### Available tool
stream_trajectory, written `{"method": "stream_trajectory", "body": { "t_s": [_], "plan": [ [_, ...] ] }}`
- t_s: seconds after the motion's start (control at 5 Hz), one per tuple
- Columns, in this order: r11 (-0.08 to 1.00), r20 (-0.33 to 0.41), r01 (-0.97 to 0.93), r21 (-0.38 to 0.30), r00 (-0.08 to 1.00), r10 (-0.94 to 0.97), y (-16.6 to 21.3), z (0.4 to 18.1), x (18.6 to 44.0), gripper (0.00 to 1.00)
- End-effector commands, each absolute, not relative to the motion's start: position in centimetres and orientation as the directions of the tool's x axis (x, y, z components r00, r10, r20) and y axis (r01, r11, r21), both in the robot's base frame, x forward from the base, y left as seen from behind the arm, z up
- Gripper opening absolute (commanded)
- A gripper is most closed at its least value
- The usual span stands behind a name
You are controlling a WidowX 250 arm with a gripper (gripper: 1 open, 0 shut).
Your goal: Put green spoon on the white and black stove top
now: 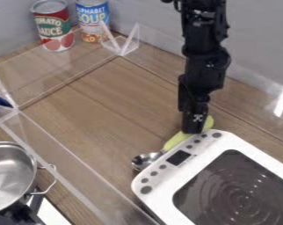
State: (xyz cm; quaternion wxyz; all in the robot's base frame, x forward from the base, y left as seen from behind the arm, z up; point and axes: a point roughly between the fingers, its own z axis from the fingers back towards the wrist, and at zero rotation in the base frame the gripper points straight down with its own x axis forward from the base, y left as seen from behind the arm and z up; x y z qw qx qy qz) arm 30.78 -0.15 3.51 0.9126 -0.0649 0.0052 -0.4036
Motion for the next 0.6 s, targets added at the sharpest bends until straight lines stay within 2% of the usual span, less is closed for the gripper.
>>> {"method": "stream_trajectory", "body": {
  "t_s": [0.0, 0.4],
  "plan": [
    [0.696, 0.068, 0.712, -0.094, 0.702, -0.709, 0.0, 5.1, 30.7, 1.0],
    [0.647, 0.067, 0.755, -0.103, 0.655, -0.753, -0.1, 4.9, 32.8, 1.0]
  ]
}}
